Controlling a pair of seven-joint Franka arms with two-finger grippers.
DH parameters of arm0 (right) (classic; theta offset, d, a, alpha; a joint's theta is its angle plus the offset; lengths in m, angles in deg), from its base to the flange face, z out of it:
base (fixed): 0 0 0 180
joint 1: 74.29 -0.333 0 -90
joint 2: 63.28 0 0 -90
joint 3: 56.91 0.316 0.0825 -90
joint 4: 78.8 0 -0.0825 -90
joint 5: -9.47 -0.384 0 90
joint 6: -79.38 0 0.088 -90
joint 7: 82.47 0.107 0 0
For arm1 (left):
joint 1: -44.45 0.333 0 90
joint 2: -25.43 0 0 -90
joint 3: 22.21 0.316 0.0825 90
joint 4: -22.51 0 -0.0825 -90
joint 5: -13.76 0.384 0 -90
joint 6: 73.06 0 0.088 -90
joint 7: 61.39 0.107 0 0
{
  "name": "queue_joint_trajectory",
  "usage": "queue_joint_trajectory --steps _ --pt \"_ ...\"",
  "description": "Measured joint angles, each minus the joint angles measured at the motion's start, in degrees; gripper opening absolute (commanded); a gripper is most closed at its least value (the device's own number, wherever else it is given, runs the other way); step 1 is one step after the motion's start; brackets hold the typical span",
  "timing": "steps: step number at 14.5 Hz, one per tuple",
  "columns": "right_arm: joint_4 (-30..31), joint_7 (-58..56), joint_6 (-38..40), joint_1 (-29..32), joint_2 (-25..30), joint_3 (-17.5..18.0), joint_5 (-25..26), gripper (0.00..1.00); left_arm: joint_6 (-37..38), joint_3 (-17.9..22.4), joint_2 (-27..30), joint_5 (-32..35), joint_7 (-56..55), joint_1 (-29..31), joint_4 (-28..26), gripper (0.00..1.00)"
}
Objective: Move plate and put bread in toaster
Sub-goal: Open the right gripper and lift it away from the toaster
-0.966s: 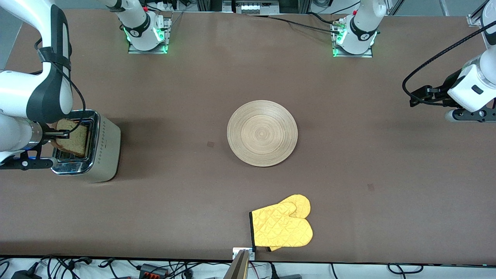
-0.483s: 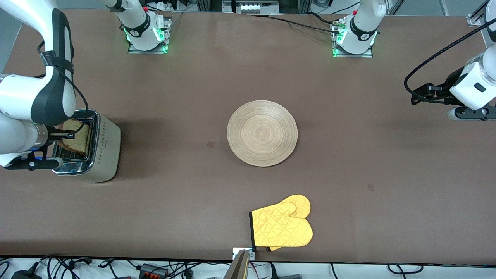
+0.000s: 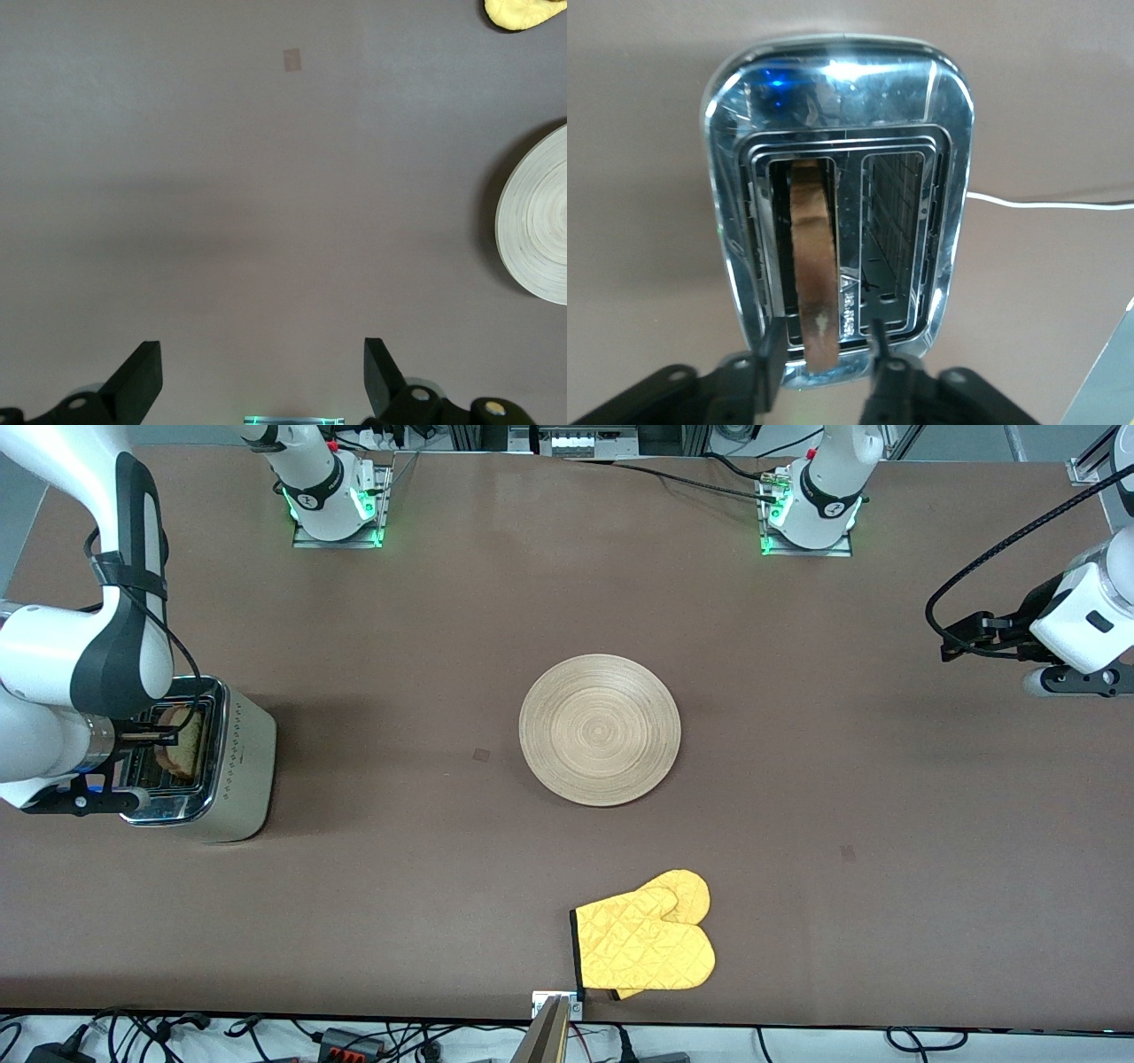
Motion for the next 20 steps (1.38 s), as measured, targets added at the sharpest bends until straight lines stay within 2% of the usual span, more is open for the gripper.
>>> queue_joint_trajectory --steps 6,10,15,20 --pt "-5.0 -0.2 0.1 -0.3 3.7 -0.1 -3.7 1.0 0.1 0.0 0.0 0.0 0.0 0.0 0.1 1.0" --pt "-6.8 -0.1 0.1 0.1 5.1 -0.8 -10.1 1.0 0.1 0.1 0.2 0.0 0.0 0.0 0.3 1.0" --pt "-6.8 3.9 0.1 -0.1 5.6 -0.6 -11.1 1.0 0.0 0.0 0.5 -0.1 0.1 0.1 1.5 1.0" --pt "-6.8 5.9 -1.1 -0.4 5.5 -0.4 -11.1 1.0 -2.3 0.2 0.5 -4.4 0.1 1.4 2.6 1.0"
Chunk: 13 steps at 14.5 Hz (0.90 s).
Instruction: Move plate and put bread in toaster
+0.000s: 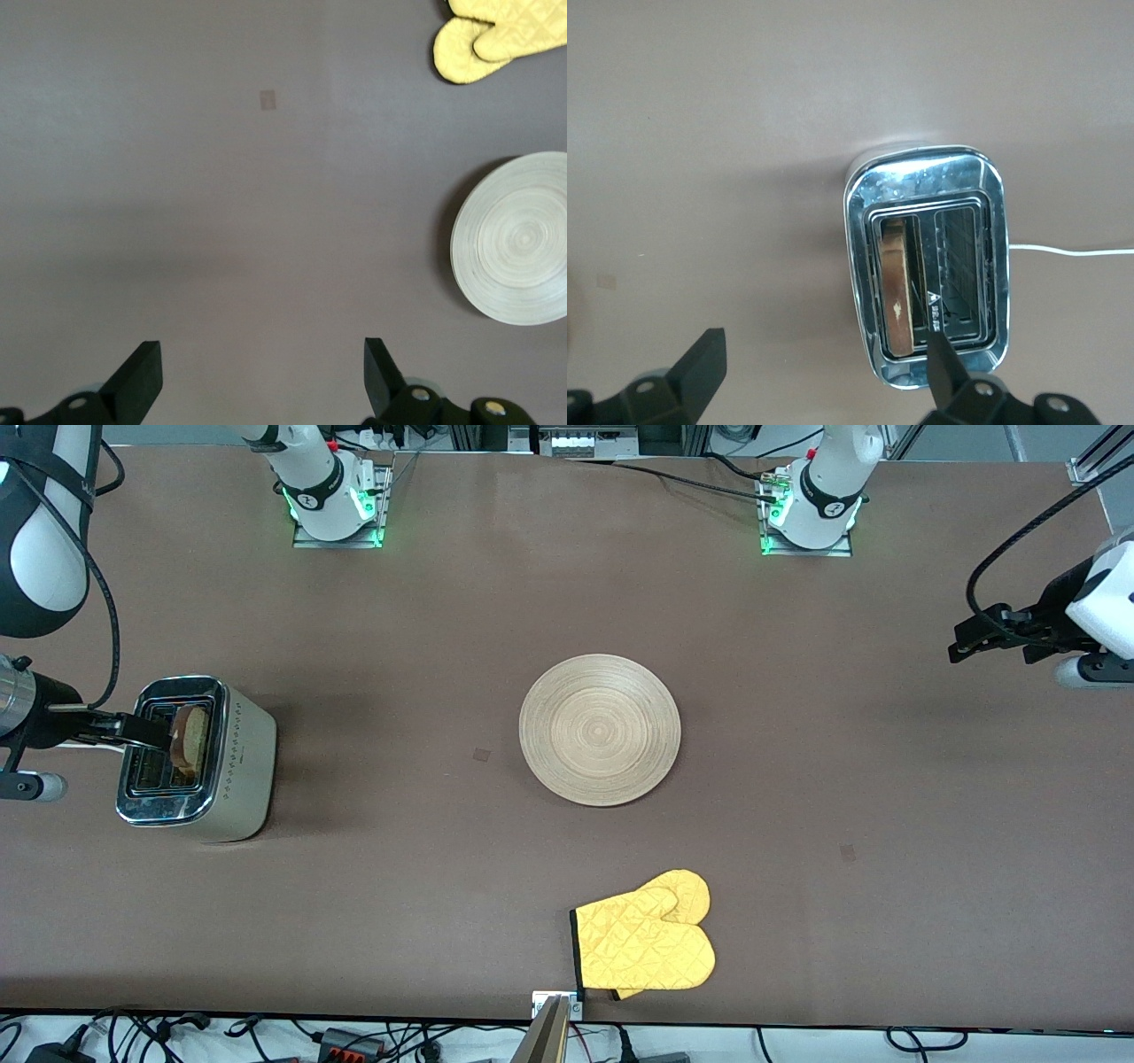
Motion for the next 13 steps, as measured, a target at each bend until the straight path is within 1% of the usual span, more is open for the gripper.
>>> queue_joint_trajectory --steps 2,3,7,8,9,10,13 --pt "0.0 0.4 -1.3 0.6 0.1 0.8 0.0 1.0 -1.4 0.0 0.0 0.0 0.0 0.2 0.0 1.0" --pt "-0.1 0.5 -2.0 2.3 0.5 2.9 0.1 1.0 -1.7 -0.1 0.0 0.0 0.0 0.2 0.0 1.0" --pt "0.1 0.7 -3.5 14.5 3.5 16.4 3.7 1.0 -1.8 -0.2 0.0 1.0 0.0 0.1 0.0 1.0" --pt "0.5 0.7 -3.5 17.5 4.3 19.2 4.0 1.0 -1.9 -0.2 0.0 1.0 0.0 0.1 0.0 1.0" --pt "0.8 0.6 -3.5 19.5 5.0 21.1 4.2 1.0 -1.9 -0.3 0.0 1.0 0.0 0.0 0.0 1.0" --pt "1.2 0.6 -3.4 20.5 5.5 22.0 4.3 1.0 -2.1 -0.4 0.0 1.0 0.0 -0.1 0.2 1.0" --pt "2.4 0.2 -3.4 20.9 6.5 22.8 5.7 1.0 -2.3 -0.5 -0.6 1.0 0.0 -0.3 2.0 1.0"
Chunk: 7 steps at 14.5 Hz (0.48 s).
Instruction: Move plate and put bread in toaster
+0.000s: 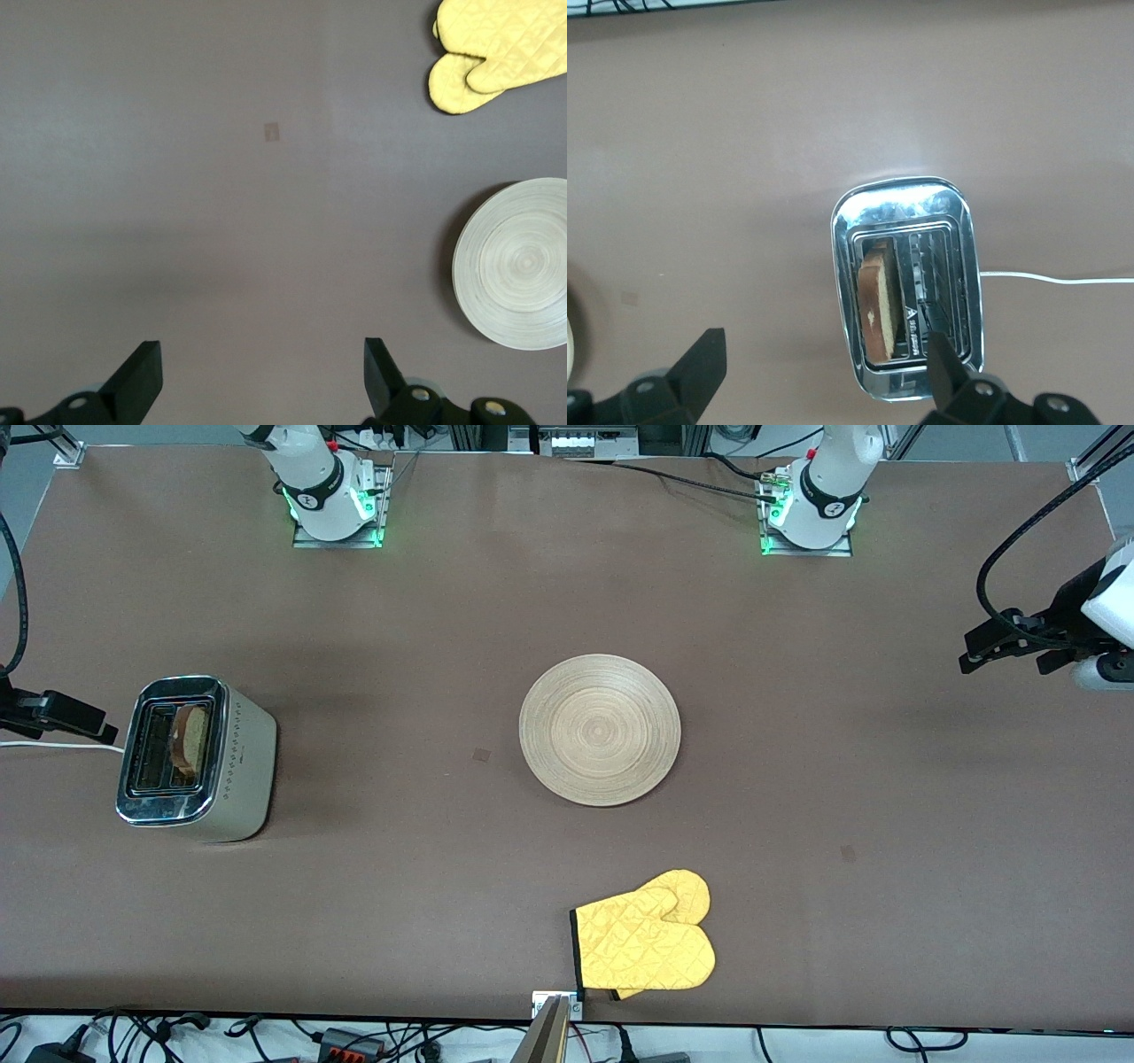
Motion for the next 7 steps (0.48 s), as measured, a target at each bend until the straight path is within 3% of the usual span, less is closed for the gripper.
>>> queue_joint_trajectory --steps 2,7 --pt "3.0 -0.6 -1.2 0.0 1.6 0.3 0.5 1.0 0.0 0.0 -0.7 0.0 0.0 0.1 0.9 1.0" --pt "17.0 -1.0 -3.5 0.0 11.0 0.5 1.4 1.0 0.0 0.0 -2.3 0.0 0.0 0.2 1.4 1.0"
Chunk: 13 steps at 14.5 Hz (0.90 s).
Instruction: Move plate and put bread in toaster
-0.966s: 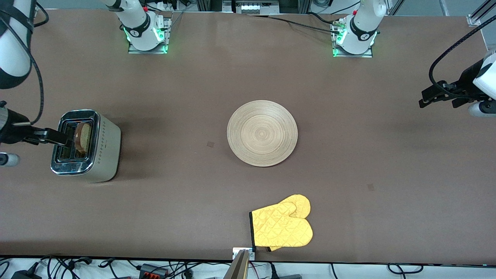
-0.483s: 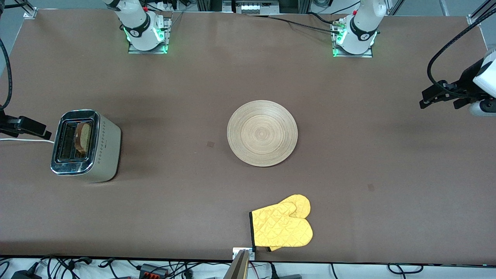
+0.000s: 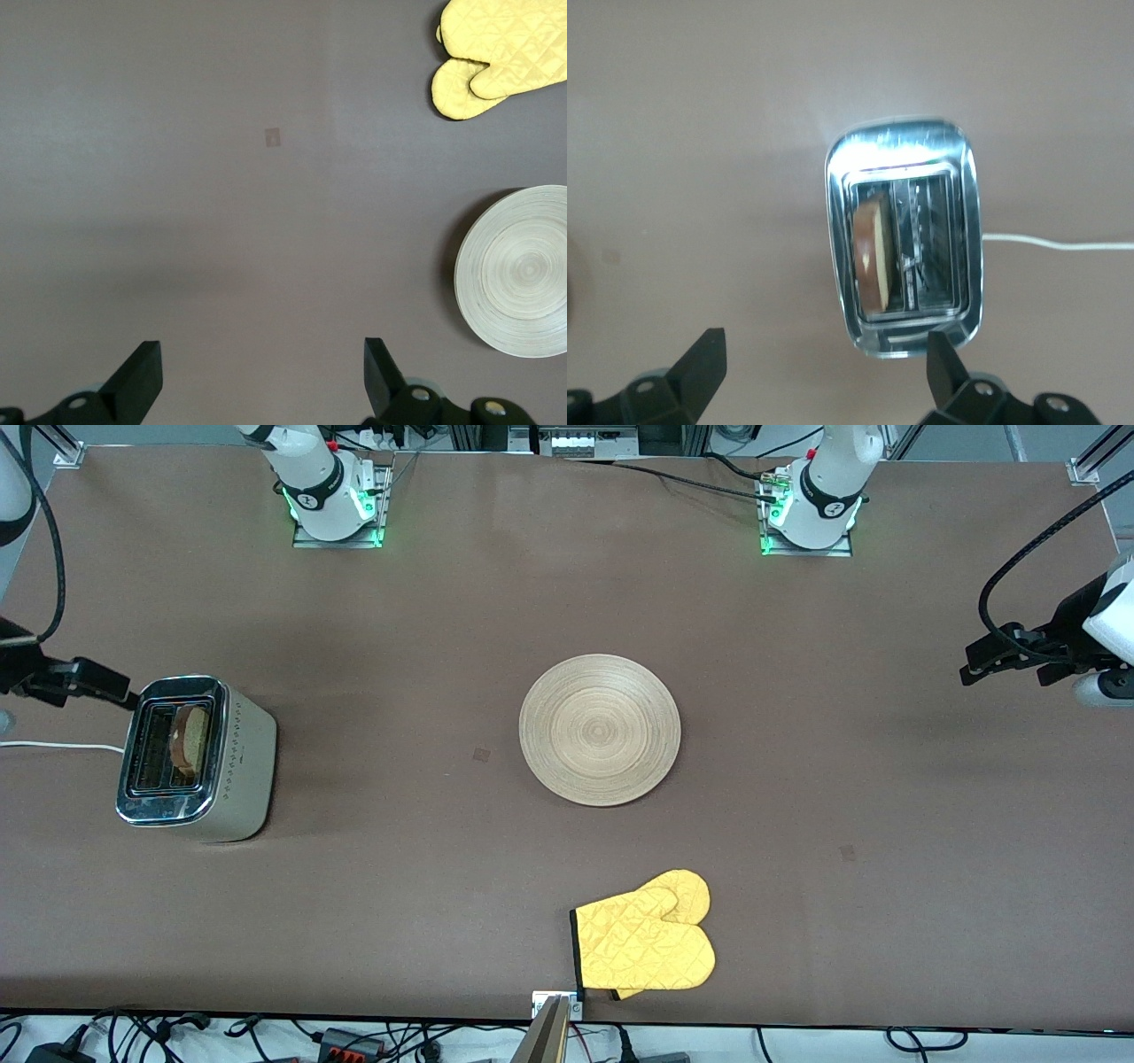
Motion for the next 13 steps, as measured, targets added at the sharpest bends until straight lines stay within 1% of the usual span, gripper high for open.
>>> queue_joint_trajectory --steps 2,4,8,13 --pt "4.2 0.0 -0.4 0.0 3.2 0.0 0.0 1.0 0.0 0.0 -0.1 0.0 0.0 0.1 0.1 1.0" --pt "6.0 -0.1 -0.4 0.0 5.4 0.2 0.1 1.0 0.0 0.0 -0.1 0.0 0.0 0.1 0.3 1.0" --pt "6.7 0.0 1.1 0.0 8.1 0.6 0.2 1.0 0.0 0.0 -0.1 0.0 0.1 0.1 0.3 1.0" --pt "6.9 0.0 -0.9 0.0 8.5 0.7 0.7 1.0 0.0 0.0 -0.1 0.0 0.1 0.2 0.3 1.0"
